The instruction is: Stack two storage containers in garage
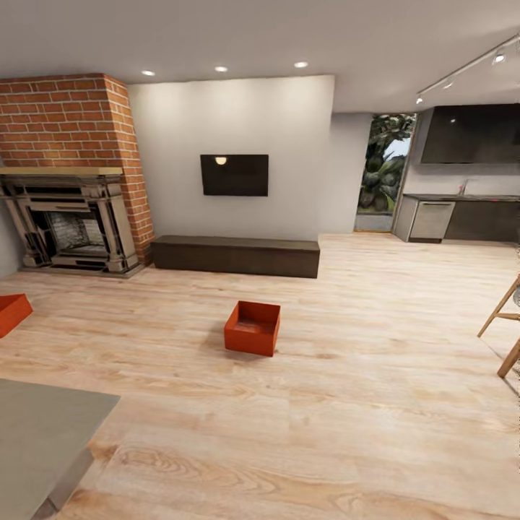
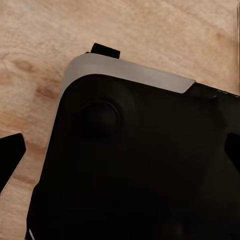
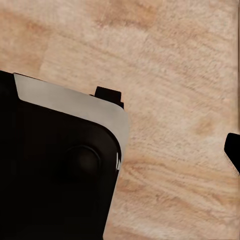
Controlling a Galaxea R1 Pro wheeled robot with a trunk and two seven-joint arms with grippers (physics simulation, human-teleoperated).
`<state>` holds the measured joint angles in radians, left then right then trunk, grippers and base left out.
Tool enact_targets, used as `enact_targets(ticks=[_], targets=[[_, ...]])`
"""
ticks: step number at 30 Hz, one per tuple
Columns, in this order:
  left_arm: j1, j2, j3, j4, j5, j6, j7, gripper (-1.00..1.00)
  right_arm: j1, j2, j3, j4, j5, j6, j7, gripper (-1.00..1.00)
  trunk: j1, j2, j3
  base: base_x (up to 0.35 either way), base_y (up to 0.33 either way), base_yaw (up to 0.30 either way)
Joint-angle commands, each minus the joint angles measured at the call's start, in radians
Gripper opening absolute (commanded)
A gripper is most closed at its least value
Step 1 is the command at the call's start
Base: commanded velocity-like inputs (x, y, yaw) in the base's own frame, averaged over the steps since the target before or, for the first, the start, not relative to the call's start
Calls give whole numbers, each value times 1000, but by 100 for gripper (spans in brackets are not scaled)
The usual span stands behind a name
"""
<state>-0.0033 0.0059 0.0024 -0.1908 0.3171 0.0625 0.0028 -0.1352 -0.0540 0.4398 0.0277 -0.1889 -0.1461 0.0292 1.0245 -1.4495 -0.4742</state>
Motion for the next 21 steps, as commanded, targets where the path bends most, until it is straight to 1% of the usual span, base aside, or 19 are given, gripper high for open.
enact_targets(ticks=[1, 8, 21], targets=[[0, 0, 0, -2, 7, 6, 0, 100, -1, 0, 8, 3, -10, -6, 3, 100, 1, 0, -1, 322, 0, -186], [0, 0, 1, -2, 7, 5, 0, 100, -1, 0, 8, 3, -11, -6, 3, 100, 1, 0, -1, 322, 0, -221], [0, -1, 1, -2, 7, 3, 0, 100, -1, -1, 8, 3, -9, -4, 3, 100, 1, 0, -1, 322, 13, -19]])
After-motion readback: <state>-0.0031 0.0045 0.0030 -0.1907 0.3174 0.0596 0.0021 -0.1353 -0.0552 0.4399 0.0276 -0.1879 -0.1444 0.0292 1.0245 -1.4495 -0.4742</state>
